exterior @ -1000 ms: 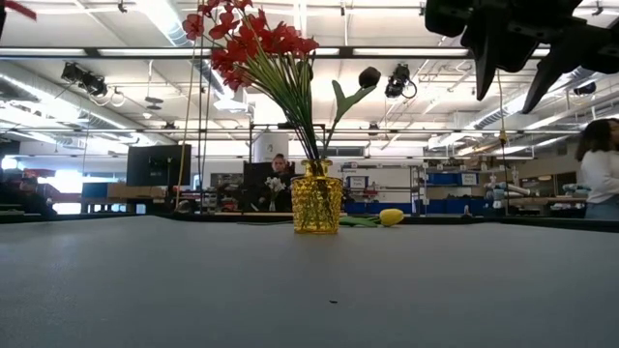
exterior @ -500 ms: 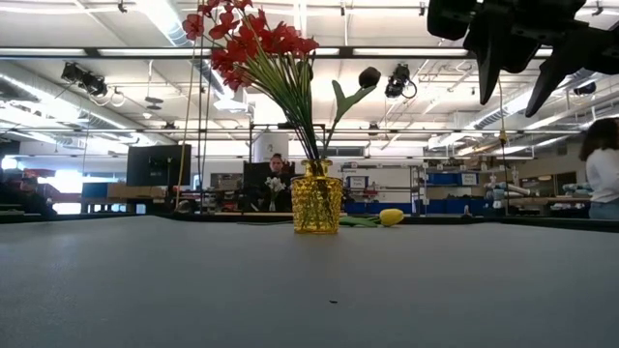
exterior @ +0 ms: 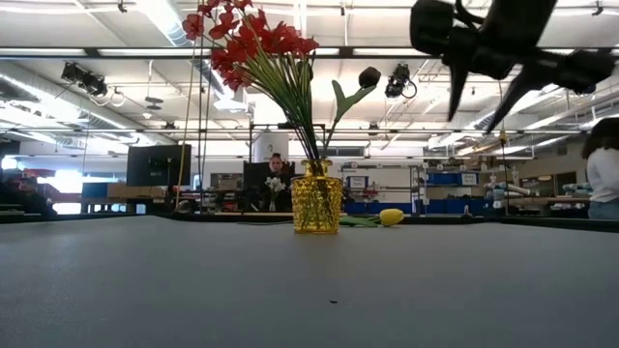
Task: Sort flowers into vase by color
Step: Put the yellow tulip into the transparent vase
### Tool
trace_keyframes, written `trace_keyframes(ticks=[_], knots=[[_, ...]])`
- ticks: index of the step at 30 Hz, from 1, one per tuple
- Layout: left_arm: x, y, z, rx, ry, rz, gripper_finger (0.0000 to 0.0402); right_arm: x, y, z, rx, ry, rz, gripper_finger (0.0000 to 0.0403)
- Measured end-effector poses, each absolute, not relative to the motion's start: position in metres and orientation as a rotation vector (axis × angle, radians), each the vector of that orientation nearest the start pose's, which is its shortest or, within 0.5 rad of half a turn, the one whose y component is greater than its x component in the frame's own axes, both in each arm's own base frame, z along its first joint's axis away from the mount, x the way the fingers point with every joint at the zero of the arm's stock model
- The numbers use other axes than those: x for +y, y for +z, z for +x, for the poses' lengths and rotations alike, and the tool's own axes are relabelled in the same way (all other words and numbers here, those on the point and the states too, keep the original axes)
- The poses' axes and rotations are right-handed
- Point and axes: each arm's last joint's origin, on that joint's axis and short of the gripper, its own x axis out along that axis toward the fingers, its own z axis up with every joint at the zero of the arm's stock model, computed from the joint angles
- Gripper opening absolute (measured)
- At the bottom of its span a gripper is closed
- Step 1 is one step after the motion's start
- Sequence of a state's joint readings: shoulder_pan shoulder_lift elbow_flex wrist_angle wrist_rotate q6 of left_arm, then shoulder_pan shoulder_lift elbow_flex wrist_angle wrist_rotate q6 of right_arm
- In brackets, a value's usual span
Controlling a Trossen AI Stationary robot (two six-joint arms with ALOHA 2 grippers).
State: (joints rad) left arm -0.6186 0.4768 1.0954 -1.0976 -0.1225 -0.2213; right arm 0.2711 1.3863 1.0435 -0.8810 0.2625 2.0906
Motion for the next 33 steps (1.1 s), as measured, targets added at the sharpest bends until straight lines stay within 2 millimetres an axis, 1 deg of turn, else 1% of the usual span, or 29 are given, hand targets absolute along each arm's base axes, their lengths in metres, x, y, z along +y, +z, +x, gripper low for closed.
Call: trace_keyframes(ticks=[2,5,8,12,15,20,23,26,29,33], knots=[[-0.014,0.37,0.03,0.516,-0.348,-0.041,0.0283,0.052,0.246,0.25,0.621,-1.149,1.446,0.0195],[-0.011,0.366,0.029,0.556,-0.247,-0.043,0.0273,0.034,0.247,0.253,0.587,-1.157,1.298,0.0195],[-0.008,0.362,0.029,0.587,-0.155,-0.063,0.0268,0.014,0.245,0.256,0.678,-1.117,1.127,0.0195],[-0.01,0.362,0.032,0.599,-0.103,-0.135,0.0267,-0.017,0.242,0.258,0.853,-1.02,0.953,0.0195],[-0.017,0.363,0.043,0.618,-0.087,-0.15,0.0267,-0.043,0.241,0.255,0.923,-0.985,0.877,0.0195],[-0.035,0.364,0.071,0.629,-0.011,-0.143,0.0267,-0.086,0.241,0.245,0.998,-0.942,0.773,0.0195],[-0.038,0.361,0.086,0.655,0.07,-0.153,0.0267,-0.107,0.241,0.239,1.038,-0.863,0.686,0.0195],[-0.033,0.36,0.095,0.665,0.163,-0.183,0.0267,-0.123,0.243,0.235,1.046,-0.779,0.616,0.0195],[-0.023,0.36,0.097,0.662,0.245,-0.218,0.0267,-0.137,0.244,0.231,1.037,-0.715,0.564,0.0195],[-0.011,0.359,0.101,0.672,0.311,-0.243,0.0267,-0.152,0.246,0.226,1.014,-0.661,0.507,0.0195]])
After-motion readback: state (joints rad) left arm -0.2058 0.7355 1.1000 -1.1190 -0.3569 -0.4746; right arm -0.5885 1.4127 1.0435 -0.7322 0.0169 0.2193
